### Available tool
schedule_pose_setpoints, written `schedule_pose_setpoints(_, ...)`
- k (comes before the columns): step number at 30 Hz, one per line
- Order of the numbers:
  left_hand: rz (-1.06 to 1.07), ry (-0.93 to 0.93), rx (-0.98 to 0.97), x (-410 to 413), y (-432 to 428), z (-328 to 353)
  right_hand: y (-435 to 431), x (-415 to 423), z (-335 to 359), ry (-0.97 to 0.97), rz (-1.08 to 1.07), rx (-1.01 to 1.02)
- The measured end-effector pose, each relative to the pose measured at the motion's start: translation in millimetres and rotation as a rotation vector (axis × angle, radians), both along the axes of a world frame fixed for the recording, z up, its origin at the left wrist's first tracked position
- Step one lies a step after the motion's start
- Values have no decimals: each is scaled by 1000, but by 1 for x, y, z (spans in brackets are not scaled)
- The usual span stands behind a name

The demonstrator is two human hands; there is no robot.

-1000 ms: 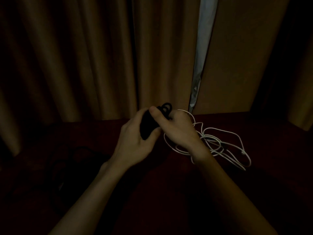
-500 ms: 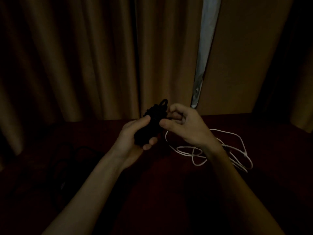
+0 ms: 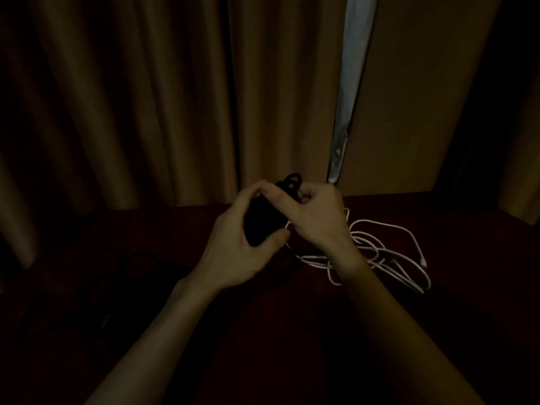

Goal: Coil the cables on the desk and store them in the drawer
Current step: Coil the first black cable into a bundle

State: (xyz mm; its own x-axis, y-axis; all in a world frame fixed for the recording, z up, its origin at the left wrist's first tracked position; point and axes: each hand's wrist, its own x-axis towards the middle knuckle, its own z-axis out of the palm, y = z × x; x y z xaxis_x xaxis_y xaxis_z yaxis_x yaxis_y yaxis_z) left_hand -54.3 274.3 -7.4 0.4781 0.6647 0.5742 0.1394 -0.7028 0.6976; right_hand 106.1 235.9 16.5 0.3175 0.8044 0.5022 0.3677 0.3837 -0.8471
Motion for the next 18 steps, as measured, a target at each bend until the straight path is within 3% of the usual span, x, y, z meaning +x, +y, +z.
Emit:
schedule_pose_setpoints(4, 99, 37, 192, 2, -1, -2, 1, -1, 3, -157, -53, -33)
schedule_pose_setpoints(8, 58, -139, 58, -2, -1, 3, 7, 13, -2, -298, 96, 56)
schedule_pose_setpoints(11, -22, -258, -108, -1, -3, 8, 7, 20, -4, -220, 213, 55)
schedule_pose_setpoints(13, -40, -322, -201, 1, -4, 9, 5, 22, -3, -159, 173, 98)
schedule_pose_setpoints(18, -16, -406, -299, 1, 2, 9, 5, 17, -2, 110, 191, 181)
